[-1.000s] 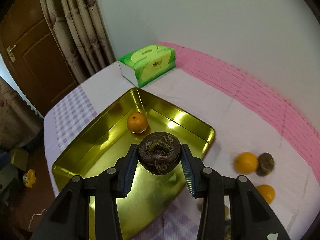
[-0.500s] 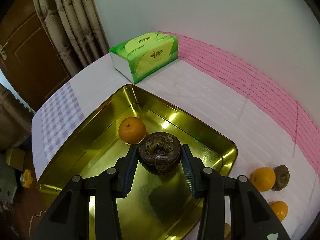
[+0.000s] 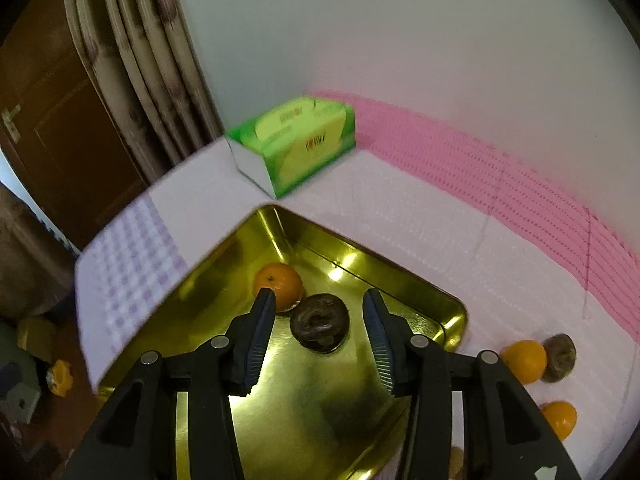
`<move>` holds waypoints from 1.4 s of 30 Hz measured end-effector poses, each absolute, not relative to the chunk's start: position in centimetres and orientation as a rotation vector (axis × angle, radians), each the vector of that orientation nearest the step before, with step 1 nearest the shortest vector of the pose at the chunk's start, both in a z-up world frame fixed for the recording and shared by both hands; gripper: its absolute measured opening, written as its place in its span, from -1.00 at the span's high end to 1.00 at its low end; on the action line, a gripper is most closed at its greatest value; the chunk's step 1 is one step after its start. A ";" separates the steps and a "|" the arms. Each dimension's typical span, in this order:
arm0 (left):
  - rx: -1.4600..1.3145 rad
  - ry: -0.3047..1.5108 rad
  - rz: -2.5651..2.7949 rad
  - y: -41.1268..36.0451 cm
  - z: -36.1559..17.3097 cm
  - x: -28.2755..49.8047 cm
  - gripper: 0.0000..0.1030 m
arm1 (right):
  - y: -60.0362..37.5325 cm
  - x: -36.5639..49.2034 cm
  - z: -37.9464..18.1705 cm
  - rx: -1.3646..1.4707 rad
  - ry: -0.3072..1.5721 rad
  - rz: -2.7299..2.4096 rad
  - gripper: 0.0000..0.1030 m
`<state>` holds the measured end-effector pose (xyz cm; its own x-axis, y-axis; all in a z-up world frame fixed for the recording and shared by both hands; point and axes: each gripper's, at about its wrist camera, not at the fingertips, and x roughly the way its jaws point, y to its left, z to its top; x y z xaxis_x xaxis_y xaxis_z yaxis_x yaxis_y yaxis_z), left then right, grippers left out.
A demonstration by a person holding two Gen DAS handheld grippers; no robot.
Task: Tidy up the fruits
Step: 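Carry the persimmon into the gold tray and open the right gripper, then grasp a large mandarin with the right gripper while the left gripper grasps two kiwis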
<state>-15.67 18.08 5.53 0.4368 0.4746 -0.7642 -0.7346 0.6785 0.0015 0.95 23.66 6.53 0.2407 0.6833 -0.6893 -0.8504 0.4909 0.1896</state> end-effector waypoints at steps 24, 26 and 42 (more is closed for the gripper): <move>-0.153 0.794 0.722 12.9 6.2 -14.0 -0.72 | -1.4 -2.6 -0.3 -0.121 0.812 0.883 -0.16; -0.131 0.792 0.703 12.4 6.1 -13.7 -0.72 | -0.6 -2.3 -0.7 -0.128 0.818 0.903 -0.16; -0.029 0.830 0.049 7.1 7.6 -6.8 -0.72 | -3.4 0.3 -1.2 -0.230 0.793 0.855 0.29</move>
<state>-6.82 7.05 7.57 0.6736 0.0325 -0.7384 -0.0552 0.9985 -0.0064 0.32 -3.42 -1.19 0.3965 0.5865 -0.7063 -0.7481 0.6523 0.1216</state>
